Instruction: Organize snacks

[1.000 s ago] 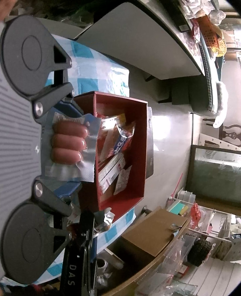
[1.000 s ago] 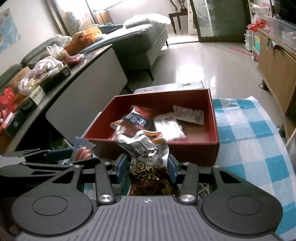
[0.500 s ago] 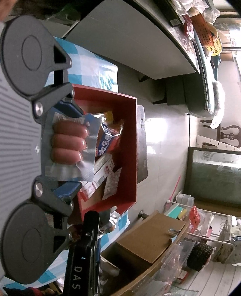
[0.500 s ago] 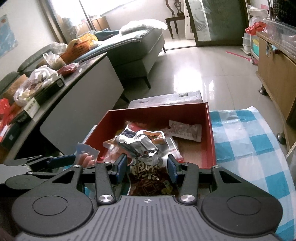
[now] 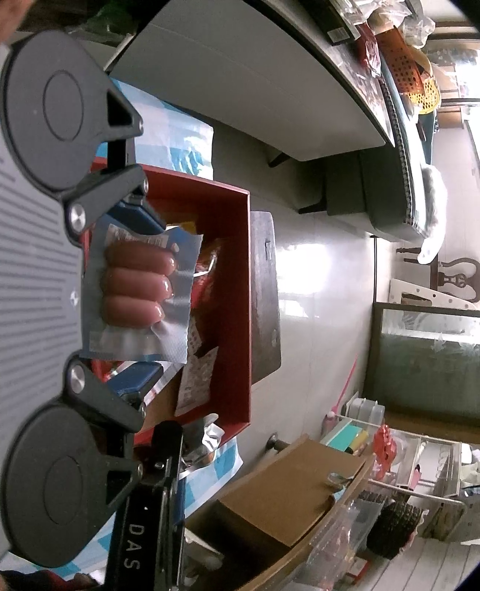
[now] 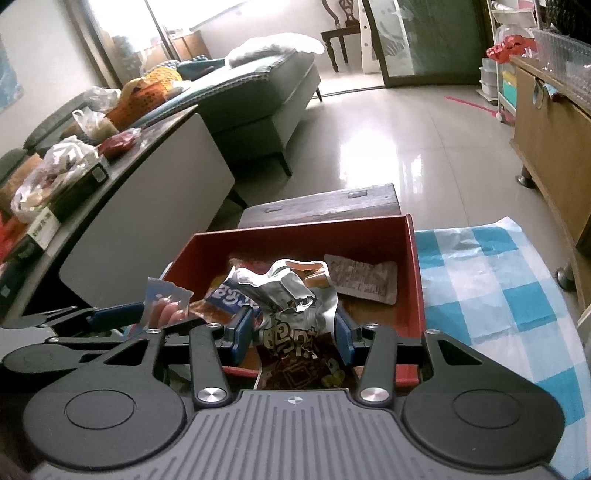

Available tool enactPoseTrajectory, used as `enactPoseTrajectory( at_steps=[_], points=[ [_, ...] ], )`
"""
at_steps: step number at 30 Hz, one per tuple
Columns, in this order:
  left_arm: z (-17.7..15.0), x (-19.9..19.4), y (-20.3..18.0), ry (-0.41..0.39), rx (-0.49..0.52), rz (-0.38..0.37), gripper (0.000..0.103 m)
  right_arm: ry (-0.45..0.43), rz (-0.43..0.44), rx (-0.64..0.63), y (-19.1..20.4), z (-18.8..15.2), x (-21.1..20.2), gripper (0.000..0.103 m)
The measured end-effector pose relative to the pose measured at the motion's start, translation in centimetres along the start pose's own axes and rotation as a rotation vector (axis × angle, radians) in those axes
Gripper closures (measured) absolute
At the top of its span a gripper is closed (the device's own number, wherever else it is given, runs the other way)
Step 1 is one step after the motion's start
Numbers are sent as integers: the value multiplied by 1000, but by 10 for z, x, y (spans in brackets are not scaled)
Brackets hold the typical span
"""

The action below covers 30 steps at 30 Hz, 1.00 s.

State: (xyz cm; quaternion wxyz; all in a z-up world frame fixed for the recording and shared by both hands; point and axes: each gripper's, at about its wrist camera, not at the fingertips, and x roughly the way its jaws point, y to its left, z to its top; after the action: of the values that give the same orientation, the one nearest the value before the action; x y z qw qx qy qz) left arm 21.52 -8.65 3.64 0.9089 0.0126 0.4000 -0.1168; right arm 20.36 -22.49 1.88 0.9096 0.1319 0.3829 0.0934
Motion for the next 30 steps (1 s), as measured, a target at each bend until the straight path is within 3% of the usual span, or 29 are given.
enactPoseTrajectory(
  at_steps=[15, 30],
  points=[
    [13, 42, 2, 13, -2, 75, 33, 18, -2, -23, -8, 22, 36, 49],
    [12, 76, -2, 12, 48, 171, 31, 77, -27, -20, -19, 12, 81, 48]
  ],
)
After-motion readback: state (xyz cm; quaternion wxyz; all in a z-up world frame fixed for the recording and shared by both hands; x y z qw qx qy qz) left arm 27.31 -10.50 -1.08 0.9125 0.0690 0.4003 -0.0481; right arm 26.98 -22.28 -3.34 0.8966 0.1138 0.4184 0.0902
